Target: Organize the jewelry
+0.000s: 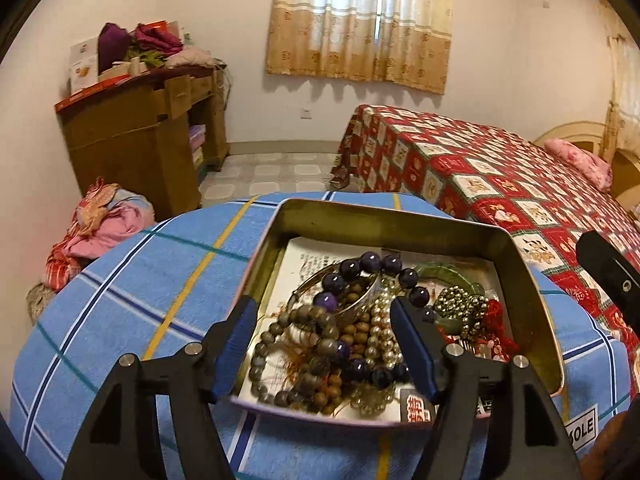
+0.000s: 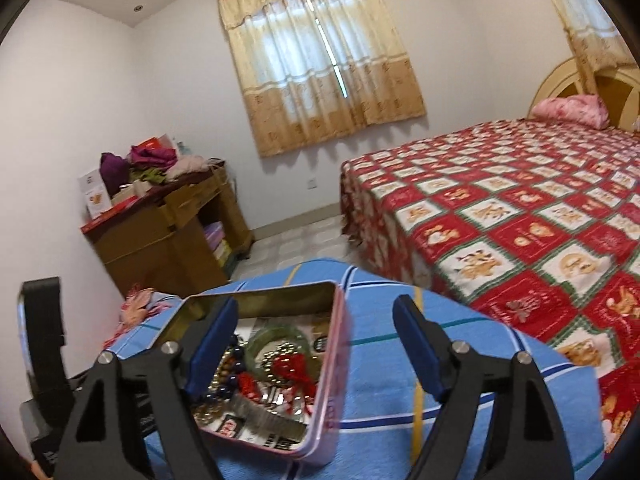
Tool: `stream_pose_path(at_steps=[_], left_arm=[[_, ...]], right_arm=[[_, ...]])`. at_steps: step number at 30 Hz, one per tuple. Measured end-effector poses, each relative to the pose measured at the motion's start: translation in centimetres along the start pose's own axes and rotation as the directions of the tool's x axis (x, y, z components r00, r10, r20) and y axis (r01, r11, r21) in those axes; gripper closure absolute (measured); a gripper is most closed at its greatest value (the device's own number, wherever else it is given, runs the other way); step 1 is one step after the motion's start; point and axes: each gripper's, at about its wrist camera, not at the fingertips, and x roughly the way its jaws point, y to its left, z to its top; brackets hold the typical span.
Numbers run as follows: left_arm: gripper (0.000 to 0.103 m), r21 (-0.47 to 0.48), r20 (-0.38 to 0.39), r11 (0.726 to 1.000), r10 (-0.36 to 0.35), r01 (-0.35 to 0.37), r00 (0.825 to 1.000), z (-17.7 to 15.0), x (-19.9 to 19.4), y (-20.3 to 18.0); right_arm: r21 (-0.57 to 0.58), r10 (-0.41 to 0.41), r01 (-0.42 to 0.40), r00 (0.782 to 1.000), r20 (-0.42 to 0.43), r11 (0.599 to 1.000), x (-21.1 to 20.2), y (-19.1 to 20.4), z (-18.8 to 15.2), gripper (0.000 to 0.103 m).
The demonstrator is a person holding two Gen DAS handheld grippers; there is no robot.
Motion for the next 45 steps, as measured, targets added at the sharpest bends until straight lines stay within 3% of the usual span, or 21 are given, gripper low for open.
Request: stream_pose_path(at_steps=[6,11,14,23,30,45], left_arm=[[0.034,0.035,0.018,0.997,0.071,-0.072,0.997,-1.5,-2.3,-0.5],[0.034,0.006,0.038,0.998,0.069,-0.069,0.997,-2.4,-4.5,-0.5],[0.034,-0.006,0.034,0.996,0.088,-0.087,0.996,-3.0,-5.9,-0.6],[0.034,0.002,0.036,0.995,0.102,-0.102,0.994,-5.4,-10.9,-1.6],[0.034,0.03,0.073,0.988,0.151,-0.153,0.986,-6.6,-15.0,-2.5],[0.029,0.006,0.038,0.98,0.196,-0.197,0.98,-7.8,-19.5,-2.9]], right_arm=[[-0.041,-0.05,0.05,0.999,0.004,0.998,-1.4,0.4,-0.6,0.021],[-0.064,-0.056,0.057,0.998,0.015,0.996,-3.8,0.6,-1.1,0.02],[-0.061,-0.069,0.071,0.997,0.034,0.996,-5.4,0.4,-1.6,0.013],[-0.075,-0.057,0.056,0.998,-0.016,0.996,-10.0,0.5,-2.3,0.012],[-0.066,-0.057,0.054,0.997,-0.042,0.996,-13.5,0.3,-2.6,0.009],[-0.115,-0.088,0.079,0.993,-0.076,0.99,-17.9,1.6,-2.5,0.009]])
